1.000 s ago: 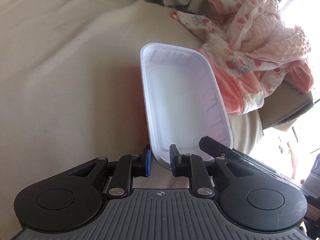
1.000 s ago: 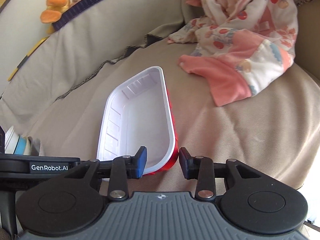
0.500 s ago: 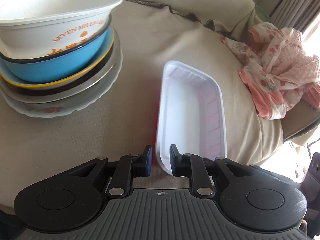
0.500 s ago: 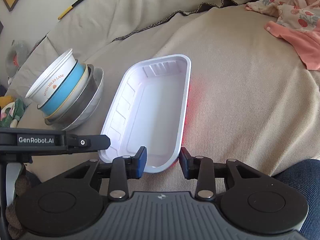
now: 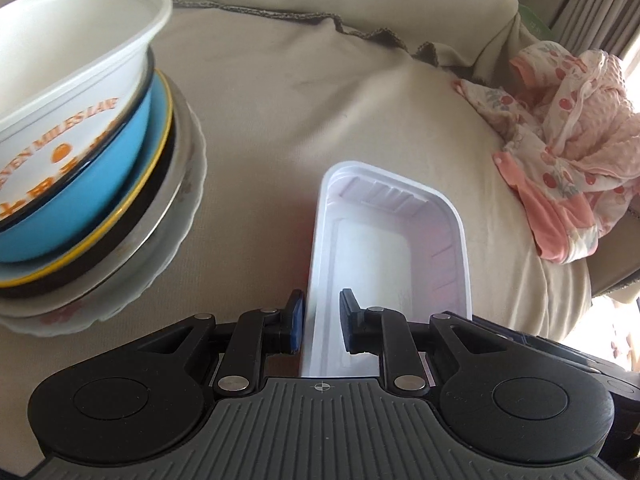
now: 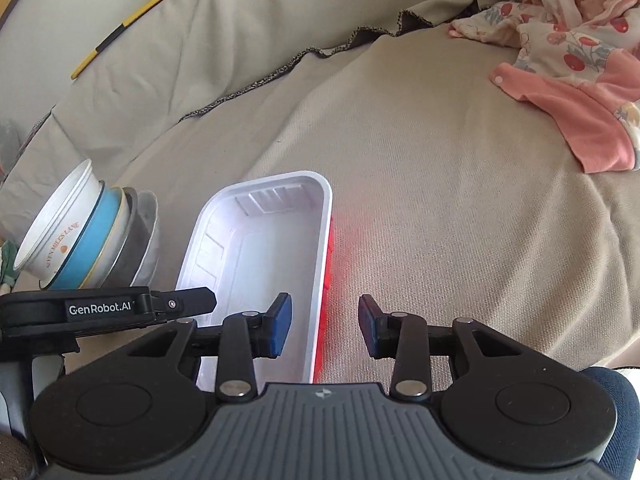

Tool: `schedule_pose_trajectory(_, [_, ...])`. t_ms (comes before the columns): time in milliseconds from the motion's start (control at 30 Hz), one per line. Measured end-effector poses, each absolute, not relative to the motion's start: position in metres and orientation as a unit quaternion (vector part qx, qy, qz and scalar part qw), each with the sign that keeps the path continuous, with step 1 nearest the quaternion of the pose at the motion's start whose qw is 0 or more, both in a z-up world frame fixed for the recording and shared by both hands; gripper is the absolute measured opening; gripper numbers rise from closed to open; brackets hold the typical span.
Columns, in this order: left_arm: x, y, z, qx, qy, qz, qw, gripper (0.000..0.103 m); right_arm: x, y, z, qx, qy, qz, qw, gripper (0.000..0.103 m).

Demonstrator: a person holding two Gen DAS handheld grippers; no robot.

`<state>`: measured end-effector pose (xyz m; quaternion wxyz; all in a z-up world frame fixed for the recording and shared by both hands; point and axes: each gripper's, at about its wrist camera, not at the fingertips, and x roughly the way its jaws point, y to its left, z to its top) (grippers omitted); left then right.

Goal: Organize plates and bowls
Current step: 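Grasp the rim of the rectangular tray with both tools, then lift the tray with both tools and set it on the white bowl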

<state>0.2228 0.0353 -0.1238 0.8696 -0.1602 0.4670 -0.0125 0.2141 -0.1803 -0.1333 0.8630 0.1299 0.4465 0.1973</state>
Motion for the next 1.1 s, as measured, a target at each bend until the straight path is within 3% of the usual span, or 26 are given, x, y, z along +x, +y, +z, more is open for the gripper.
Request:
schedule_pose_trajectory(533, [0.238, 0.030, -0.124, -0.154, 0.483, -0.055, 0.860, 0.021, 0.225, -0.166, -0.130, 0.132, 0.446, 0.204, 0.861, 0.036])
schedule_pose_trajectory(833, [0.211, 0.079, 0.003, -0.192, 0.343, -0.122, 0.911, 0.021, 0.215, -0.152, 0.002, 0.111, 0.307, 0.233, 0.916, 0.037])
schedule_pose_trajectory(1100, [0.155, 0.195, 0.066, -0.273, 0.269, -0.101, 0.918, 0.021, 0.213, -0.059, 0.054, 0.139, 0.298, 0.367, 0.870, 0.036])
